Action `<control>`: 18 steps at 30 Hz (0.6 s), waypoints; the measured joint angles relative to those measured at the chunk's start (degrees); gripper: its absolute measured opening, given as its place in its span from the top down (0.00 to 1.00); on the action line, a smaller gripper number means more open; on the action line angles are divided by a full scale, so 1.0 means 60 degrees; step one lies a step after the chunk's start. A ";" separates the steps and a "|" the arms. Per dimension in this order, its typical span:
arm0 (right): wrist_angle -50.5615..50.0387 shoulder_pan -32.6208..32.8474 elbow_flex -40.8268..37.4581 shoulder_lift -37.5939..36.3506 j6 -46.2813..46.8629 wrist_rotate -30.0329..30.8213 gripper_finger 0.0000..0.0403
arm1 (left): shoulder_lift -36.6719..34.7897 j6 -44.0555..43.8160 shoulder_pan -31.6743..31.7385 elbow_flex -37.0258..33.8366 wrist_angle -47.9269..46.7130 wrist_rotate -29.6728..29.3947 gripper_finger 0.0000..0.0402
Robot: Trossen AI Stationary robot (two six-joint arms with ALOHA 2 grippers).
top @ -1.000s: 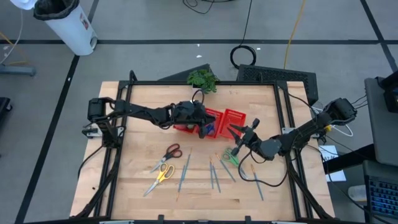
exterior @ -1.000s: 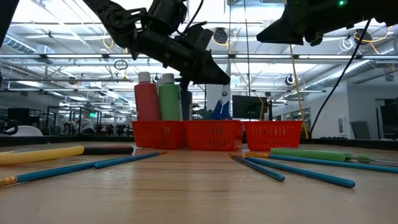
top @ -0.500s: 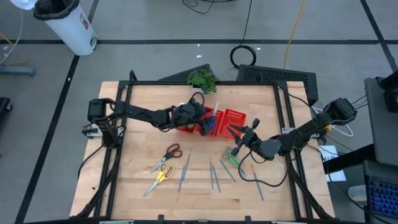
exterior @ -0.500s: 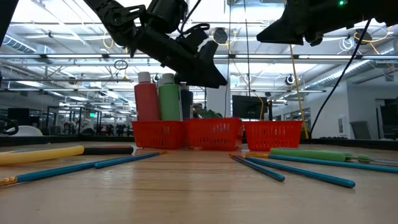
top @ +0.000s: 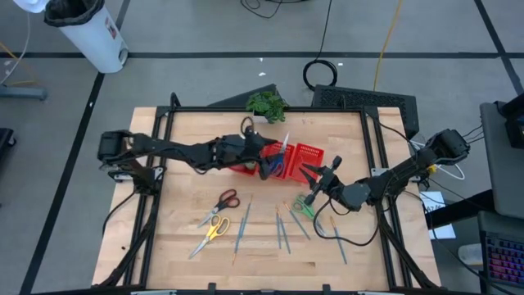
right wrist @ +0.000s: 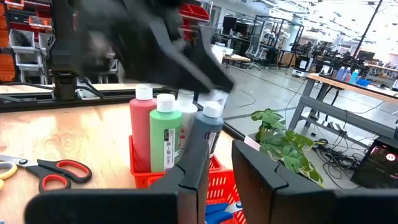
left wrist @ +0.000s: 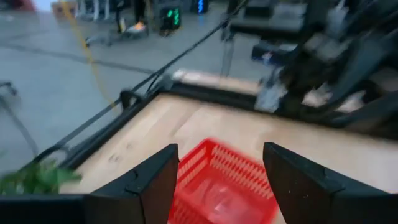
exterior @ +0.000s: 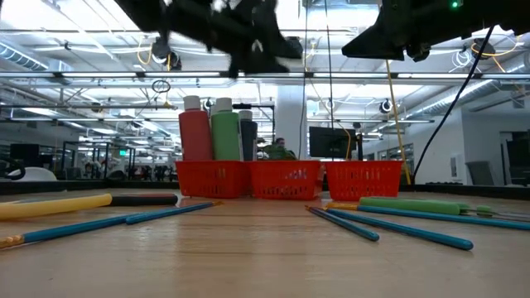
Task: Pick & Place Paint Supplies
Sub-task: Adjust the green scissors on the table
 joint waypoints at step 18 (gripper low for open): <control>-0.5211 -0.0447 0.0922 0.0943 0.6439 -0.6477 0.58 | -0.1956 -0.0317 -0.1607 0.0007 -0.3510 0.0026 0.40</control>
